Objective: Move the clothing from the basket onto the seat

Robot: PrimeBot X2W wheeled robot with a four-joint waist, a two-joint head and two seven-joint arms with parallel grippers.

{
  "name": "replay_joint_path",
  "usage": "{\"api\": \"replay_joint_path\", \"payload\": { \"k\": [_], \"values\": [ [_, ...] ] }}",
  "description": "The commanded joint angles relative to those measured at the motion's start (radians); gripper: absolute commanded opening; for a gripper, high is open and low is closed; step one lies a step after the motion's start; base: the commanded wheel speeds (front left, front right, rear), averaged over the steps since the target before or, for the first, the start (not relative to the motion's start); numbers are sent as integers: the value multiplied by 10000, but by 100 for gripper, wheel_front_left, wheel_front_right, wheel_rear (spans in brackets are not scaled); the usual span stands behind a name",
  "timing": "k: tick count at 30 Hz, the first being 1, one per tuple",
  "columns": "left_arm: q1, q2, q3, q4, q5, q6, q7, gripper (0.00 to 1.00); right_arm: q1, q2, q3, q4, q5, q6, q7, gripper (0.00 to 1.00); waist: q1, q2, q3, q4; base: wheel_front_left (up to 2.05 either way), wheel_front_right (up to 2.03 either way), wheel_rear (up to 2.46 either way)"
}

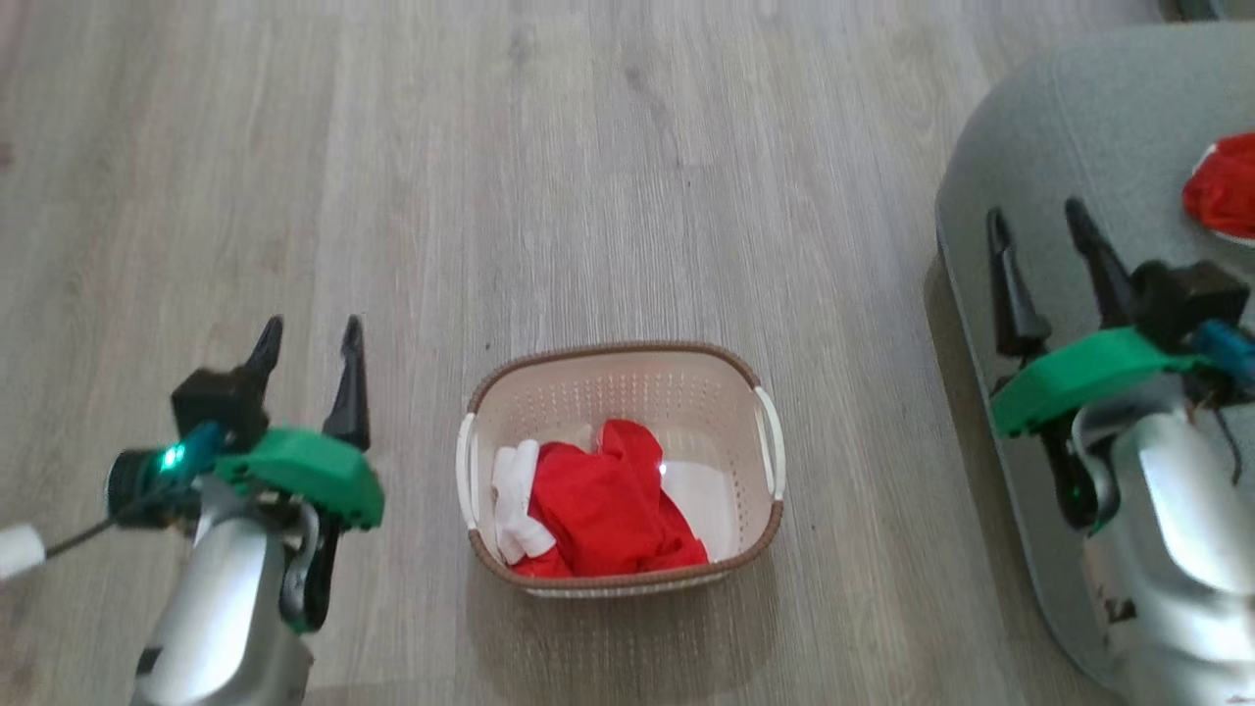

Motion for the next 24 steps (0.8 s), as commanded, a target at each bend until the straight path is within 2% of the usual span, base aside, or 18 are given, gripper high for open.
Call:
{"api": "replay_joint_path", "payload": {
  "k": [1, 15, 24],
  "values": [
    [-5, 240, 531, -448, 140, 73, -55, 100, -43, 80, 242, -206, -55, -4, -62, 100, 1, -1, -244, 86, 0, 0, 0],
    [1947, -319, 2080, -1589, 1052, 52, -55, 100, 961, 208, 512, 130, -144, -4, -62, 100, 1, -1, -965, 19, 0, 0, 0],
    [2611, -678, 2510, -2041, 1358, 20, -55, 100, 1463, 213, 820, 119, -110, -4, -63, 100, 1, -1, -1066, 7, 0, 0, 0]
  ]
}}
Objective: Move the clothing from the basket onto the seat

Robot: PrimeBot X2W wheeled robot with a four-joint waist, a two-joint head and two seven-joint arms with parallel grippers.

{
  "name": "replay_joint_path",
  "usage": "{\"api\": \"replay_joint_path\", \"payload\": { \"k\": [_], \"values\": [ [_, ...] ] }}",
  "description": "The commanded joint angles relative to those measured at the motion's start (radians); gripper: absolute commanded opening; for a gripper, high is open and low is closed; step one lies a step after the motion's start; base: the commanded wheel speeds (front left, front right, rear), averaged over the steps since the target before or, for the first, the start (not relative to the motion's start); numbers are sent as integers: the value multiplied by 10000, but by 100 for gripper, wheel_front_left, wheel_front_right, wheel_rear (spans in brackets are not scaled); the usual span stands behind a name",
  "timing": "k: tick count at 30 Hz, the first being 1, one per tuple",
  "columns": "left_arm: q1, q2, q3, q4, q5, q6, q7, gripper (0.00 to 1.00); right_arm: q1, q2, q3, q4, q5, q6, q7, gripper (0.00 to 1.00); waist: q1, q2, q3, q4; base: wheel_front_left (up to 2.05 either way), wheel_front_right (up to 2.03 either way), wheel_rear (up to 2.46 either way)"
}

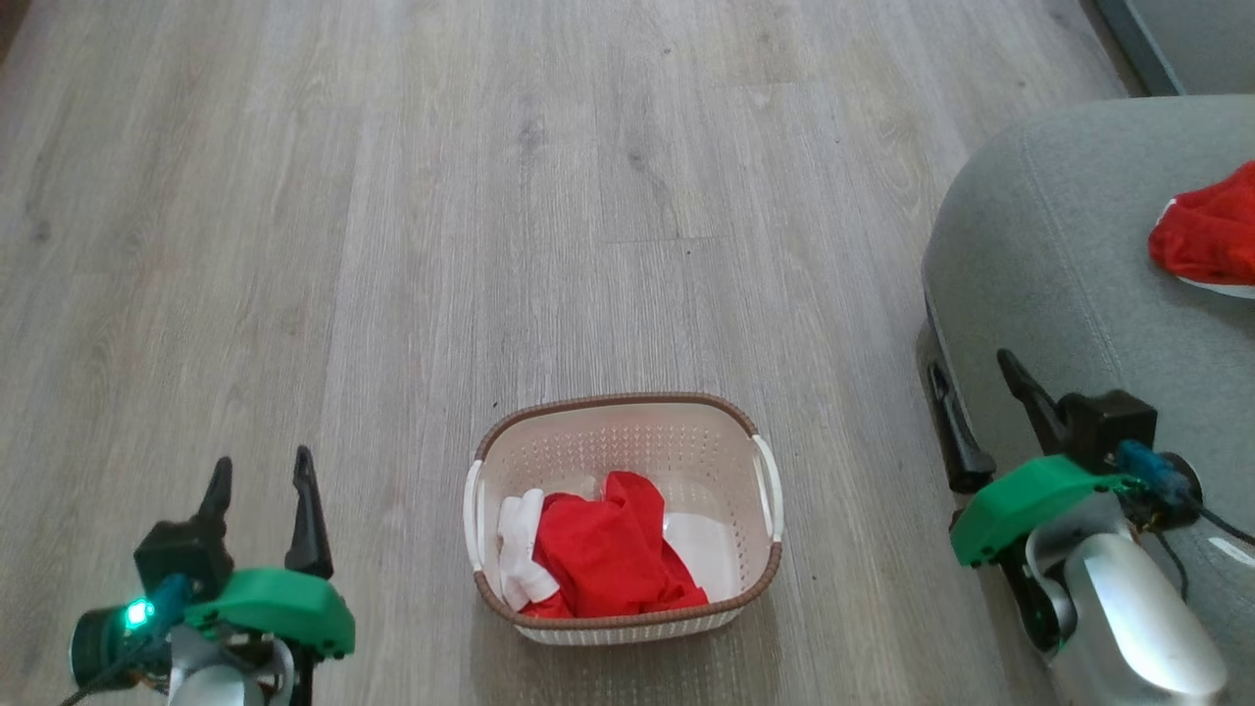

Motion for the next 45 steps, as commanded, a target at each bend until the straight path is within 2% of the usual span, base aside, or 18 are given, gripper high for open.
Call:
{"api": "replay_joint_path", "payload": {
  "k": [1, 11, 18, 24, 31, 37, 38, 39, 41, 45],
  "values": [
    [-226, 44, 403, -444, 117, -20, -55, 100, -144, 9, 202, -342, 12, -4, -64, 100, 1, -1, 15, 21, 0, 0, 0],
    [73, -157, 624, -1069, 295, -25, -55, 100, 39, 147, 95, -1101, -96, -4, -65, 100, 1, -1, 66, 85, 0, 0, 0],
    [113, -197, 637, -1102, 303, -48, -55, 100, 61, 178, 57, -1123, -174, -4, -65, 100, 1, -1, 161, 119, 0, 0, 0],
    [-88, -208, 562, -914, 151, -179, -55, 100, -193, 199, -38, -1311, -195, -4, -65, 100, 1, -1, 692, 121, 0, 0, 0],
    [-1116, -212, -160, -299, -257, -542, -55, 100, -1066, 224, -180, -1764, -343, -4, -65, 100, 1, -1, 2382, -13, 0, 0, 0],
    [-2372, -212, -1302, 337, -441, -738, -55, 100, -2165, 179, -446, -2390, -544, -4, -65, 100, 1, -1, 4241, -243, 0, 0, 0],
    [-2848, -213, -1659, 610, -533, -797, -55, 100, -2542, 167, -523, -2594, -616, -4, -65, 100, 1, -1, 4853, -354, 0, 0, 0],
    [-2848, -213, -1659, 610, -533, -797, -55, 100, -2542, 167, -523, -2594, -616, -4, -65, 100, 1, -1, 4853, -354, 0, 0, 0],
    [-3665, -213, -2229, 991, -599, -822, -55, 100, -3141, 156, -450, -2851, -738, -4, -65, 100, 1, -1, 5752, -558, 0, 0, 0],
    [-4522, -213, -2889, 1505, -659, -872, -55, 100, -3690, 216, -398, -3039, -791, -4, -65, 100, 1, -1, 6454, -747, 0, 0, 0]
  ]
}}
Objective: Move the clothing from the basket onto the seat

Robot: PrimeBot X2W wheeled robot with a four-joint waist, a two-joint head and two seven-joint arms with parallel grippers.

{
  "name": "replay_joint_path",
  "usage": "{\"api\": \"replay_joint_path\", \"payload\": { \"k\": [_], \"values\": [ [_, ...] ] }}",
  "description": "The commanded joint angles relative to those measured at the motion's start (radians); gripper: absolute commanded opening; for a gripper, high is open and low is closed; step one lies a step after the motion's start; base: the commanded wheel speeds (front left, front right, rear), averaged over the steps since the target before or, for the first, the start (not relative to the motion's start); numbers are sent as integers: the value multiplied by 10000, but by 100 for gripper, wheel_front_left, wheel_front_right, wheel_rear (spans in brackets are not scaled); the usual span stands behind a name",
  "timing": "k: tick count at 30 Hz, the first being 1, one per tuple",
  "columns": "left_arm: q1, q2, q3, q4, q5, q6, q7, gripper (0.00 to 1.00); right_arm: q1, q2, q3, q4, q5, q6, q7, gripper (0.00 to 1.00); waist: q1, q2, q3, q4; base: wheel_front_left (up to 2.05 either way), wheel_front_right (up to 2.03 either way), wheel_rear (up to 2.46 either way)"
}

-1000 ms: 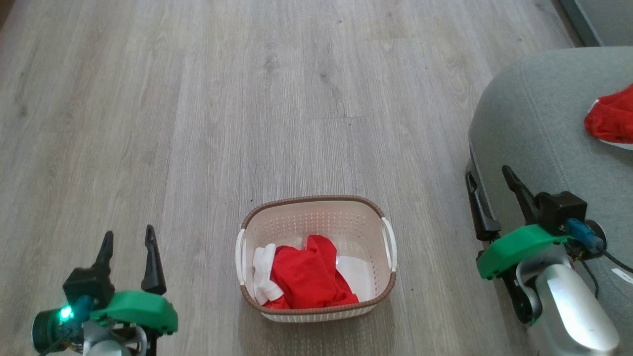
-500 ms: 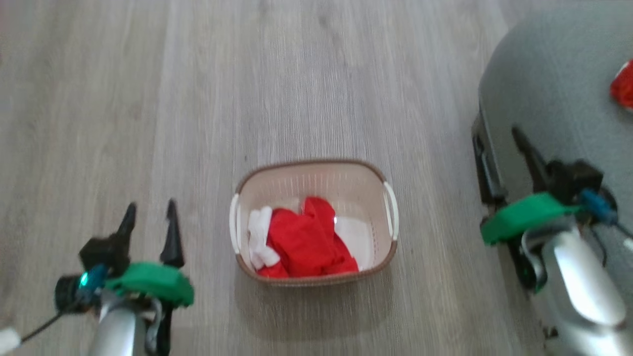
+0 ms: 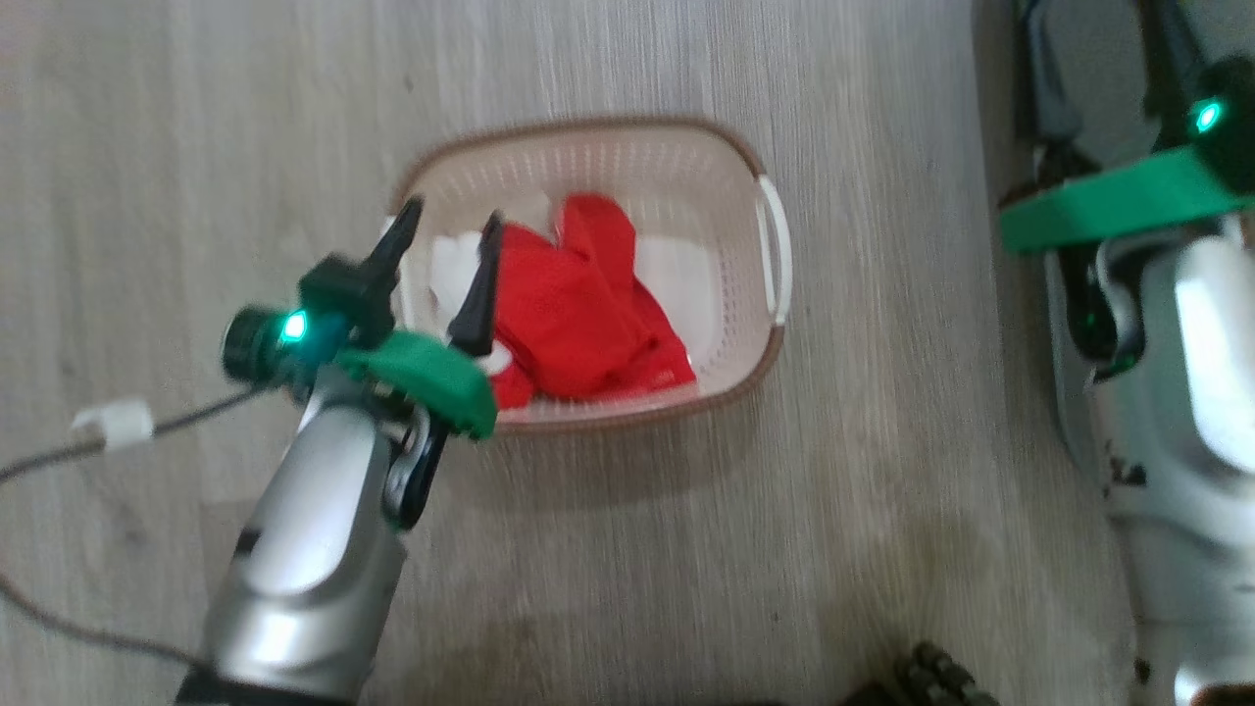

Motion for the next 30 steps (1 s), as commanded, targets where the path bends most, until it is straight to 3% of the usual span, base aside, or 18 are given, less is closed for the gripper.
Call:
{"api": "replay_joint_path", "payload": {
  "k": [1, 9, 17, 30],
  "values": [
    [-173, 123, 119, -118, -76, -31, -53, 100, -115, 71, 182, -372, -49, -4, -63, 100, -5, 1, 1108, -435, 0, 0, 0],
    [-2336, 122, -1655, 1657, -144, 108, -53, 100, -823, 351, 262, -616, -64, -4, -63, 100, -5, 1, 2418, -1068, 0, 0, 0],
    [-4241, 122, -3343, 4614, -361, 718, 272, 100, -687, 621, 136, -628, -37, -4, -63, 100, -5, 1, 3144, -1556, 0, 0, 0],
    [-5750, 160, -4540, 7520, -193, 1739, 1882, 100, -477, 870, -132, -906, 8, -4, -63, 100, -5, 1, 3725, -1789, 0, 0, 0]
  ]
}}
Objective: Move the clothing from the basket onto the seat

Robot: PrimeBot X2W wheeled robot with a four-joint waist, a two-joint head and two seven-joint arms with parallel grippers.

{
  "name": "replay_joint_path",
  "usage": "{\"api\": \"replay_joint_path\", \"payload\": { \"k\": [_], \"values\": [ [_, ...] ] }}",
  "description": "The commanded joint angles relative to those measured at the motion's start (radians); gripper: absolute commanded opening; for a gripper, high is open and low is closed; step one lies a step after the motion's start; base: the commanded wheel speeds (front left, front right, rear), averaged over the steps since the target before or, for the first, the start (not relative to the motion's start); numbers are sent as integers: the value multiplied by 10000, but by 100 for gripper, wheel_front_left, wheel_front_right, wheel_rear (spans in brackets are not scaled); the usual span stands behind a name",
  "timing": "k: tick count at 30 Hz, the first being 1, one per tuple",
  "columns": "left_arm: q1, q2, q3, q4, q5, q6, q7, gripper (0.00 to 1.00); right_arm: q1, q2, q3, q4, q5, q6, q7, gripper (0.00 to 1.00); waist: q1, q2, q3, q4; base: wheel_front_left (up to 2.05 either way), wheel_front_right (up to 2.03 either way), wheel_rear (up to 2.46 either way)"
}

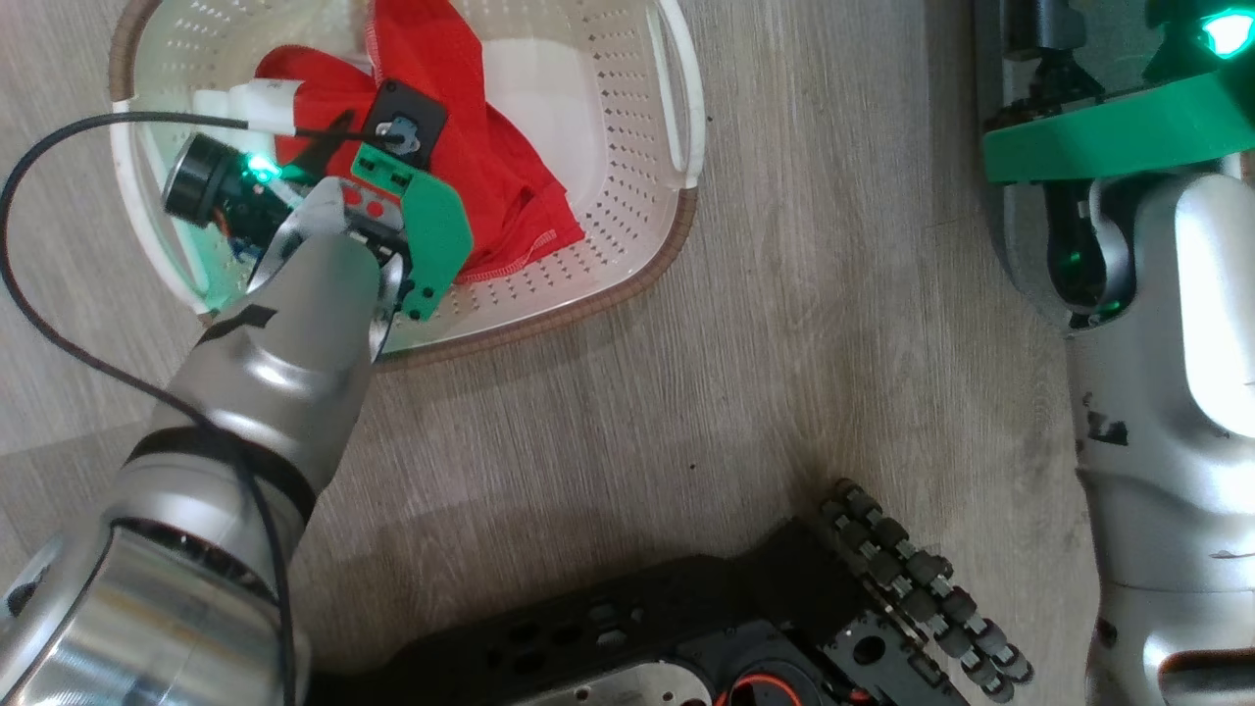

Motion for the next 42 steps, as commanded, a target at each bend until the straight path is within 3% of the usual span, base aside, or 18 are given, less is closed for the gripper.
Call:
{"api": "replay_joint_path", "payload": {
  "k": [1, 12, 13, 14, 16, 17, 23, 30, 42],
  "values": [
    [-9, 200, -36, 40, 182, 170, 171, 100, 401, 117, 14, -365, 56, -4, -61, 100, 0, 0, 44, -18, 0, 0, 0],
    [18, 230, -467, 263, 346, 597, 954, 100, 654, 170, -170, -607, 90, -4, -61, 100, 0, 0, 280, 23, 0, 0, 0],
    [18, 213, -478, 265, 315, 570, 965, 93, 666, 171, -189, -617, 75, -4, -61, 100, 0, 0, 294, 33, 0, 0, 0],
    [18, 213, -478, 265, 315, 570, 965, 93, 666, 171, -189, -617, 75, -4, -61, 100, 0, 0, 294, 33, 0, 0, 0],
    [1, 186, -552, 270, 290, 422, 1005, 15, 669, 173, -225, -647, 58, -4, -61, 100, 0, 0, 316, 51, 0, 0, 0],
    [-17, 175, -559, 272, 250, 349, 1007, 0, 655, 174, -252, -654, 62, -4, -61, 100, 0, 0, 323, 57, 0, 0, 0],
    [-124, 146, -562, 283, 17, -16, 817, 0, 422, 180, -265, -619, 81, -4, -61, 100, 0, 0, 281, 43, 0, 0, 0],
    [-83, 318, -306, 291, -412, -564, -418, 0, 42, 184, -215, -499, 203, -4, -61, 100, 0, 0, -94, -8, 0, 0, 0],
    [1112, 192, 262, -30, -1349, -1332, -1844, 0, 414, -150, -1, 258, 163, -4, -61, 100, 0, 0, -2581, 638, 0, 0, 0]
  ]
}}
